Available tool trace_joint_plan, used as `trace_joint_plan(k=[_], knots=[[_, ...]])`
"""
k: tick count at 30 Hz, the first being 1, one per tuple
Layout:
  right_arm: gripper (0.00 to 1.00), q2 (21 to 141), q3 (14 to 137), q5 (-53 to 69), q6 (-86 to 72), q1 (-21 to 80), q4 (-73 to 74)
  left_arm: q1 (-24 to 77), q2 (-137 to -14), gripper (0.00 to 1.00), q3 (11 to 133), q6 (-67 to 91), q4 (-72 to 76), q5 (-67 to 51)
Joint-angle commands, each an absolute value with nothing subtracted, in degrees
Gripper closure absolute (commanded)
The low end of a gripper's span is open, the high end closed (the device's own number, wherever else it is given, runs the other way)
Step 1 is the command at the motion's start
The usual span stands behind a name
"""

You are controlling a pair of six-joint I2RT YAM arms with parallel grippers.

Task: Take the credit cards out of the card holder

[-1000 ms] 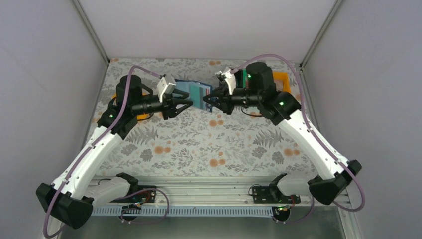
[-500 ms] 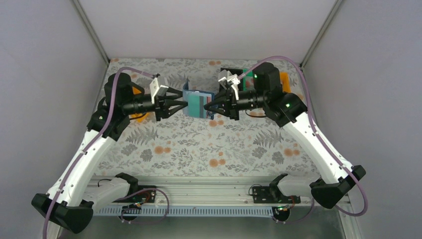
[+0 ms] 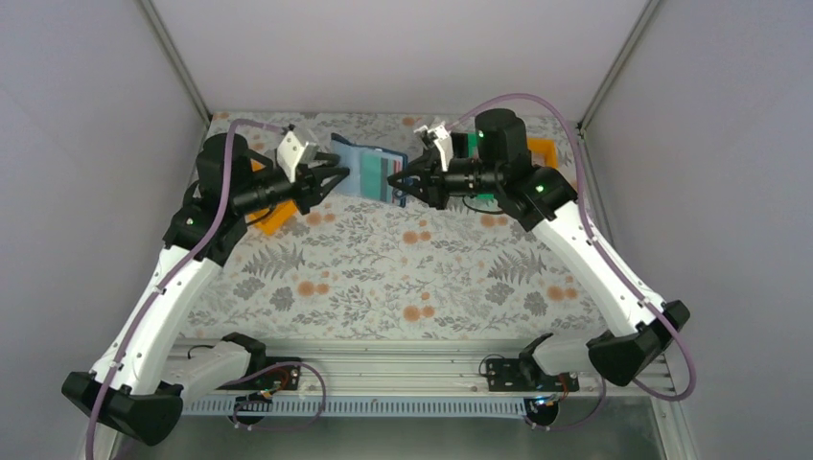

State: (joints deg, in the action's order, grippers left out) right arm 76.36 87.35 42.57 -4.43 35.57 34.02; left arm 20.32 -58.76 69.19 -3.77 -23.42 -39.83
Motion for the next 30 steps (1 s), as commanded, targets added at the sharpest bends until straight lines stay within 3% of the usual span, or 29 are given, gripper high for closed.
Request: trace_joint_plan(k=[1, 6, 11, 13, 18, 30], knots=[[0.96, 79.28, 90.16, 31.7, -10.09, 34.02, 34.68, 18.68, -58.69, 0.66, 71.02, -3.82, -25.32, -26.52], [0.96, 82.13, 92.56, 23.82, -13.14, 34.04, 38.13, 18.48, -58.55, 0.57, 71.61, -4.12, -24.69, -31.75], [0.96, 82.37, 92.31, 27.68, -13.02, 34.4, 36.2, 19.67, -59.37, 0.57, 69.89, 1.12, -17.72, -53.28], [0.96, 82.5, 92.29, 29.8, -11.77, 34.81, 36.05, 20.79, -59.86, 0.57, 68.05, 4.41, -14.68, -56.58], [0.96, 80.14, 90.81, 38.93, -7.25, 35.61, 33.85, 20.76, -62.21, 0.58, 67.06, 7.61, -16.89, -49.86], [0.96, 76.15, 88.23, 49.14, -2.3, 35.72, 31.2, 20.39, -62.52, 0.63, 66.22, 7.4, -16.36, -51.24]])
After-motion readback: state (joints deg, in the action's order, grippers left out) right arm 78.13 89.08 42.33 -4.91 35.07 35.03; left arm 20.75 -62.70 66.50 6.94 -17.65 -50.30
